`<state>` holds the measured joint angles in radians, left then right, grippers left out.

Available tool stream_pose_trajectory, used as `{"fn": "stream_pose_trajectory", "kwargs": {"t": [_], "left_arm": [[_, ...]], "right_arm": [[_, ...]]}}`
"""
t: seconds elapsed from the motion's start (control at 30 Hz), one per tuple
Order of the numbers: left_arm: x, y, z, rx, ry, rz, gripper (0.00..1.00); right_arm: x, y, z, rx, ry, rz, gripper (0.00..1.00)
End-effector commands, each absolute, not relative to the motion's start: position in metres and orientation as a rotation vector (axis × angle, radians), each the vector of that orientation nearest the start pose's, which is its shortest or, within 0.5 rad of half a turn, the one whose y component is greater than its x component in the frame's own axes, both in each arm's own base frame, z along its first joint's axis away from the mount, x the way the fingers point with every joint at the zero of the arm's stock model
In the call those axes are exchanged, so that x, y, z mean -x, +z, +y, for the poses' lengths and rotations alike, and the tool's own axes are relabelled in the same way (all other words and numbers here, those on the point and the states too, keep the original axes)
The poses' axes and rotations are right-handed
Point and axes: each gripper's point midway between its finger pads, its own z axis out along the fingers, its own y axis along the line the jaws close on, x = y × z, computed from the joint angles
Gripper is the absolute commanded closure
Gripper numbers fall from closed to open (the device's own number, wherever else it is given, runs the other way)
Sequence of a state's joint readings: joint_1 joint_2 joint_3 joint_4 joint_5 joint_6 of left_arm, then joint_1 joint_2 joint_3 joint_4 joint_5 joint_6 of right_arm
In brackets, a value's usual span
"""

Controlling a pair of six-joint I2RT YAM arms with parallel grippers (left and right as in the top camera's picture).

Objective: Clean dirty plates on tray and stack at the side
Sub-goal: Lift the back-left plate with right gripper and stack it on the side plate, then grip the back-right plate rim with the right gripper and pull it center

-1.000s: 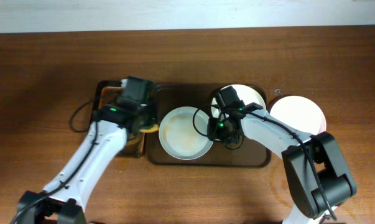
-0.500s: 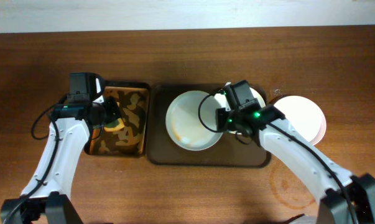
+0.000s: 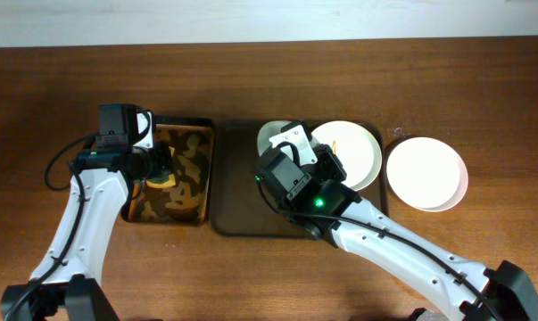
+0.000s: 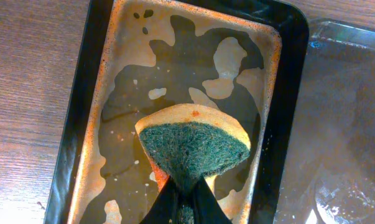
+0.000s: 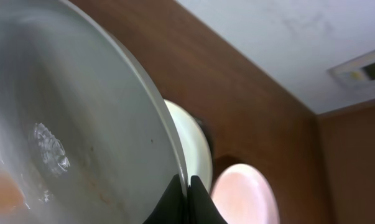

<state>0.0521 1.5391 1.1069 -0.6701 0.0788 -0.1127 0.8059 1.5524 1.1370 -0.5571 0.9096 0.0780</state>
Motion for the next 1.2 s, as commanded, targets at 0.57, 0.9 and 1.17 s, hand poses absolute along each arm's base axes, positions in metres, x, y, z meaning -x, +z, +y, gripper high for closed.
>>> {"fn": "stream_pose_trajectory", "kwargs": {"t": [0.57, 0.9, 1.17], "left_arm": [[-0.368, 0.105, 0.005, 0.164, -0.132, 2.679, 1.0], [-0.368, 0.105, 0.005, 0.164, -0.132, 2.68, 1.0], [-0.368, 0.105, 0.005, 0.164, -0.132, 2.679, 1.0]], "right_arm": [[-0.364, 0.159, -0.032, -0.684, -0.057, 2.468, 0.96], [-0.317, 0.118, -0.16, -1.188, -0.199, 2.459, 0.96], [-0.345, 0.099, -0.1, -0.857, 0.289, 2.634, 0.68]]}}
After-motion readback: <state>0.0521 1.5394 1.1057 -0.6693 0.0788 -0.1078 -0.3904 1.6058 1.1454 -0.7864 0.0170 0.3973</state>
